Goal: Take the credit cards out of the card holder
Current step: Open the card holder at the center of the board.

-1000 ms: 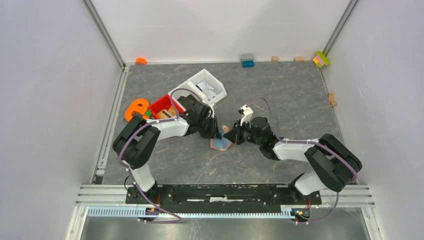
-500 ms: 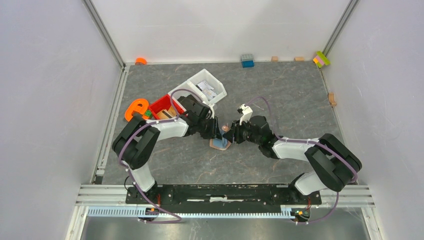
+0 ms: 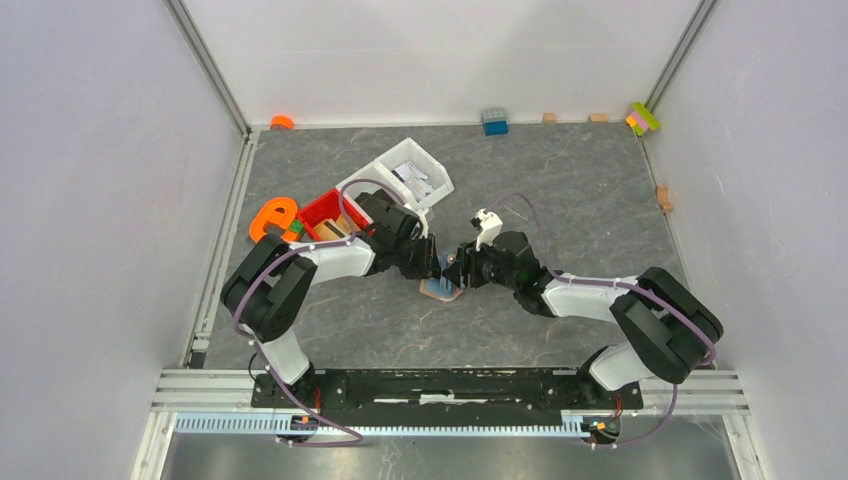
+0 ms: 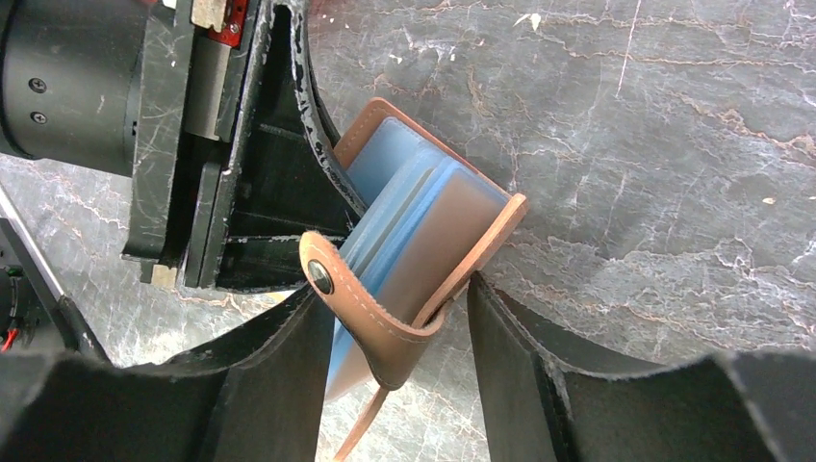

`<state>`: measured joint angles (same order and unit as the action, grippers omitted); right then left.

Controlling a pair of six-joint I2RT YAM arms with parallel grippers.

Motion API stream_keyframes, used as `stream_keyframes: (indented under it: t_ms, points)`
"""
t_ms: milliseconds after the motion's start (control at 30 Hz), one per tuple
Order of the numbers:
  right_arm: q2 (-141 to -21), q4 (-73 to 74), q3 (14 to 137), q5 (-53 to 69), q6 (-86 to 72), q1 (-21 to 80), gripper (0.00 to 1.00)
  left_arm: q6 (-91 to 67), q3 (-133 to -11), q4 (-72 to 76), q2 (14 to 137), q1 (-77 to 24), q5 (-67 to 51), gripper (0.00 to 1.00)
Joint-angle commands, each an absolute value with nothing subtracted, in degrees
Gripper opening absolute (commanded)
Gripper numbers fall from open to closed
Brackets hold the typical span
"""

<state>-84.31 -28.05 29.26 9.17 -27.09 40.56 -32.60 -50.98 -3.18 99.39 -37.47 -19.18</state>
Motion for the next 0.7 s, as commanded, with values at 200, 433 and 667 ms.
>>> stream_keyframes:
  t_ms: [200, 433, 667]
  points:
    - [-83.5, -22.5, 30.8, 7.2, -24.8, 41.6, 0.65, -33.1, -49.9, -1.4, 95.1, -38.0, -18.7, 0.39]
    - [-84.0, -21.2, 31.3, 5.5, -24.7, 41.6, 0.48, -33.2, -48.8, -0.3, 93.3, -37.9, -19.4, 0.40]
    - [-83.2, -21.6, 30.8, 4.8, -25.0, 41.6, 0.16, -33.6, -49.2, -0.3, 94.6, -37.9, -20.9, 0.40]
